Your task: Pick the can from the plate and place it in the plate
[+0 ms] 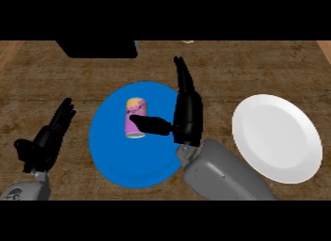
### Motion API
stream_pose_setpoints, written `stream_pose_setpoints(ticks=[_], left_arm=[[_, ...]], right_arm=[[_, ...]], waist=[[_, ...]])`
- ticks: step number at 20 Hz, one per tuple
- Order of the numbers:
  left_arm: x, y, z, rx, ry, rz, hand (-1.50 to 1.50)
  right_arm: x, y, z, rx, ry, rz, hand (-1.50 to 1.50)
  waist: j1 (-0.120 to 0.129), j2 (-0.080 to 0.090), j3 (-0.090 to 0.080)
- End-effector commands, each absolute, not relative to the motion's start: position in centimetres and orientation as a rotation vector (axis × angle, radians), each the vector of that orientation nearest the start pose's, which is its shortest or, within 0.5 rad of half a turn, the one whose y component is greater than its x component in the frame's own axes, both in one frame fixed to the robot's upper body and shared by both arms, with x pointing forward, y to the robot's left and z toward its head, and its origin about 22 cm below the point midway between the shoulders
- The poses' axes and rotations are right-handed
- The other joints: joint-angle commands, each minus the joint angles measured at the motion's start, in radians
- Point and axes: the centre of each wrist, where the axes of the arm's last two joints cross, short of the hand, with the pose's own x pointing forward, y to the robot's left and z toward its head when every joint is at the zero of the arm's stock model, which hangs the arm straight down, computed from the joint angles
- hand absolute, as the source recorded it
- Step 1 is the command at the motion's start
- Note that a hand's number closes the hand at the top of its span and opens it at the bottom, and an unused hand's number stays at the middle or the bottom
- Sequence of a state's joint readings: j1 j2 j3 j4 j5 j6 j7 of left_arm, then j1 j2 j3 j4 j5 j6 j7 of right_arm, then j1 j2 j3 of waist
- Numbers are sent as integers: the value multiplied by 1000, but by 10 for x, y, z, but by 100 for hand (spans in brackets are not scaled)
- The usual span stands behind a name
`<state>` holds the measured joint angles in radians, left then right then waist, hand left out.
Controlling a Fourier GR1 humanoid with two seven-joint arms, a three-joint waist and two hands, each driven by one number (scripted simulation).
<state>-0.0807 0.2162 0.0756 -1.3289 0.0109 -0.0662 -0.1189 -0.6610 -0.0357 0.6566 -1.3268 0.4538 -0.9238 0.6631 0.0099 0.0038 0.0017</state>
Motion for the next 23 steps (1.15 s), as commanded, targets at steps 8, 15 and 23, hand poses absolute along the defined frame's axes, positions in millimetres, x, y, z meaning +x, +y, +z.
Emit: stream_pose_setpoints(ticks=[8,15,23], left_arm=[[255,301,-12,154,-1520,-150,0],[242,304,-19,162,-1505,-142,0],[273,314,-15,191,-1533,-138,0]], right_arm=[[260,-163,57,-306,-1783,26,-150],[232,-231,6,-275,-1773,113,-150],[250,-255,-11,-329,-1790,163,-150]], waist=[[-8,0,1],[-11,-4,-1],[-13,-3,-2]])
